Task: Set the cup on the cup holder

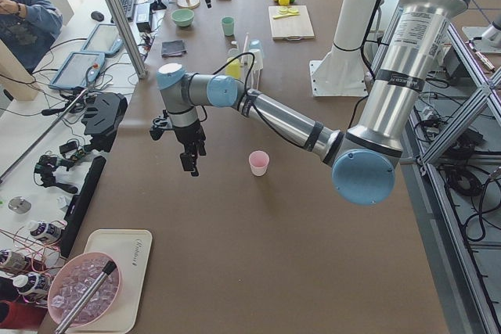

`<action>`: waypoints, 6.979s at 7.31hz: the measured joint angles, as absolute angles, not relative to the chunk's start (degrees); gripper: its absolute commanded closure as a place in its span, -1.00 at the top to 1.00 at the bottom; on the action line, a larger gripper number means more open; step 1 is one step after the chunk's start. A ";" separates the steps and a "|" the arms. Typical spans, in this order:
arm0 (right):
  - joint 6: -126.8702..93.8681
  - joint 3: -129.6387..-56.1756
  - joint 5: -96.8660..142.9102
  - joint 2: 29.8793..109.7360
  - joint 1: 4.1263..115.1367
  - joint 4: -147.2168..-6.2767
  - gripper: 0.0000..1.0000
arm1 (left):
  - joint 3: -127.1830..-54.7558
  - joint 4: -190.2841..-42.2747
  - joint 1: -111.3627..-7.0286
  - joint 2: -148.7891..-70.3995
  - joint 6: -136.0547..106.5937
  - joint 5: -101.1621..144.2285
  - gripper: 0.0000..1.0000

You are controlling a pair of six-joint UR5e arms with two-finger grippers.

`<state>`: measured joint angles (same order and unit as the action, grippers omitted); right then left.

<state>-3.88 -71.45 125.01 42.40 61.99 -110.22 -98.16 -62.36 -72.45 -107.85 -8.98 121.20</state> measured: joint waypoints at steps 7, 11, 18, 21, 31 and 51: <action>11.76 -44.44 122.50 30.44 55.95 -111.09 1.00 | -89.72 -45.01 -62.96 -117.03 -5.73 121.18 0.98; 12.05 -42.28 123.29 30.75 53.69 -113.18 1.00 | -77.55 -44.27 -61.05 -121.74 6.56 126.83 0.97; 16.30 -35.63 120.77 27.55 51.24 -117.36 1.00 | -69.21 -38.26 -55.29 -125.99 15.16 132.27 0.97; 19.15 -33.50 117.53 26.99 49.90 -117.92 1.00 | -69.00 -33.12 -52.83 -127.09 17.79 130.12 0.97; 23.93 -29.89 113.97 26.09 47.68 -120.77 -1.00 | -68.78 -33.46 -47.09 -127.25 20.95 116.56 0.97; -27.80 -75.22 121.36 48.14 57.82 -52.71 -1.00 | -73.08 -32.30 -49.66 -122.19 25.28 120.88 -0.19</action>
